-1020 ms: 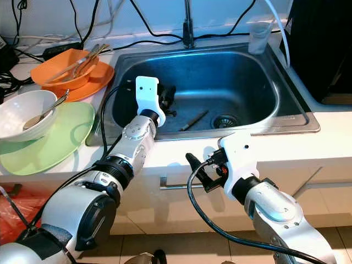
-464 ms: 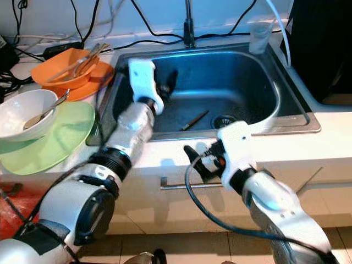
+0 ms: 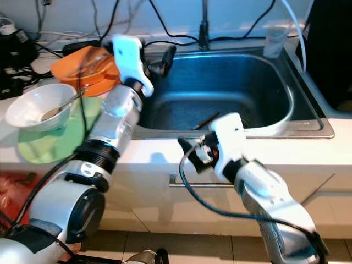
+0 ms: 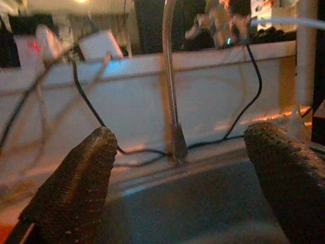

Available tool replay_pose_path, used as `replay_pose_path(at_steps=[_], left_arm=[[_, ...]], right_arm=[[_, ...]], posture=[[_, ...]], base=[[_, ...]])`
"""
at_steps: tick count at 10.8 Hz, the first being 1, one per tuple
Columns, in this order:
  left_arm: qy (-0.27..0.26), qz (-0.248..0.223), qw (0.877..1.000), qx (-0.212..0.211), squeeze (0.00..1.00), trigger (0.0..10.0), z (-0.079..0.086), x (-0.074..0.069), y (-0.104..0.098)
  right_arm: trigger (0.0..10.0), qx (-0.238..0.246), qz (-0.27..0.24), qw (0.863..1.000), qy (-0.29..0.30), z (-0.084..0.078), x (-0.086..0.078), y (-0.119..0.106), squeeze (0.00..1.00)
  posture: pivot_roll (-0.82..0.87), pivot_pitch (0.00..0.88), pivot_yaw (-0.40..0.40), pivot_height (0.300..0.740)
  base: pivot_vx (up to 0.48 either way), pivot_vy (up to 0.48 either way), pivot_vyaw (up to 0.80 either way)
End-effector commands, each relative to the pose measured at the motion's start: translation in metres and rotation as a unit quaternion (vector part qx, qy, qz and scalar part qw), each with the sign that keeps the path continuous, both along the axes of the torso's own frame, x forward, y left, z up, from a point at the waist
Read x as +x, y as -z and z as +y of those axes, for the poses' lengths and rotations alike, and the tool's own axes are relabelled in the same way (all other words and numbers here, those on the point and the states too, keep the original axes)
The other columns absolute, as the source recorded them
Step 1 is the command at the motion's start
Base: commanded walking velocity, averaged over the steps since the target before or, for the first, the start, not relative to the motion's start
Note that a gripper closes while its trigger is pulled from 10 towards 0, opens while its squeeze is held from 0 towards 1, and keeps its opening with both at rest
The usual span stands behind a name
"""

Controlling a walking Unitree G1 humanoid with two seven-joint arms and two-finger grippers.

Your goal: Kitchen organization

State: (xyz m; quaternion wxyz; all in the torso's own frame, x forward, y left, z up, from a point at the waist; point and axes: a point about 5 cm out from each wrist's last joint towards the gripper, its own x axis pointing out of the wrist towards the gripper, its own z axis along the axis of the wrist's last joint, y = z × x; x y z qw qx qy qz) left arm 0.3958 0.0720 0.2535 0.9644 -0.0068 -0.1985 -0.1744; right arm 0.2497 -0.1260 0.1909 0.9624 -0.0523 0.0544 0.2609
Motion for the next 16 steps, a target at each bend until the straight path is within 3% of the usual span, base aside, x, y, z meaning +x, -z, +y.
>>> replay_pose_path(at_steps=[1, 3, 6, 7, 8, 11, 16], left_arm=[[-0.005, -0.012, 1.000, 0.024, 1.00, 10.0, 0.006, -0.001, -0.003], [-0.052, -0.042, 0.997, 0.050, 1.00, 10.0, 0.020, -0.003, -0.016], [-0.120, -0.054, 0.988, 0.086, 1.00, 10.0, 0.036, -0.003, -0.018], [-0.144, -0.060, 0.982, 0.105, 0.69, 10.0, 0.041, -0.003, -0.020], [-0.168, -0.065, 0.975, 0.131, 0.00, 10.0, 0.048, -0.003, -0.021], [-0.207, -0.067, 0.960, 0.177, 0.00, 10.0, 0.071, -0.004, -0.023], [-0.215, -0.066, 0.954, 0.197, 0.00, 10.0, 0.079, -0.011, -0.015]], right_arm=[[10.0, 0.000, -0.007, 1.000, -0.009, 0.003, 0.002, -0.001, 0.00], [10.0, 0.007, -0.015, 1.000, -0.004, 0.001, 0.008, -0.002, 0.00], [10.0, 0.012, -0.021, 1.000, -0.013, 0.005, 0.012, -0.002, 0.00], [10.0, 0.011, -0.022, 1.000, -0.014, 0.005, 0.012, -0.002, 0.00], [10.0, 0.011, -0.024, 1.000, -0.016, 0.005, 0.012, -0.002, 0.00], [10.0, 0.011, -0.026, 0.999, -0.016, 0.004, 0.013, -0.002, 0.00], [10.0, 0.015, -0.028, 0.999, -0.021, 0.008, 0.015, 0.000, 0.00]], posture=[[-0.03, 0.022, 0.114, 0.740], [-0.02, 0.017, 0.107, 0.740], [0.00, 0.003, 0.099, 0.740], [0.00, 0.004, 0.097, 0.740], [-0.01, 0.004, 0.093, 0.740], [0.01, 0.007, 0.089, 0.740], [0.02, 0.005, 0.095, 0.740]], base=[[0.000, 0.000, 0.00], [0.000, 0.000, 0.00], [0.000, 0.000, 0.00], [0.000, 0.000, 0.00], [0.000, 0.000, 0.00], [0.000, 0.000, 0.00], [0.000, 0.000, 0.00]])
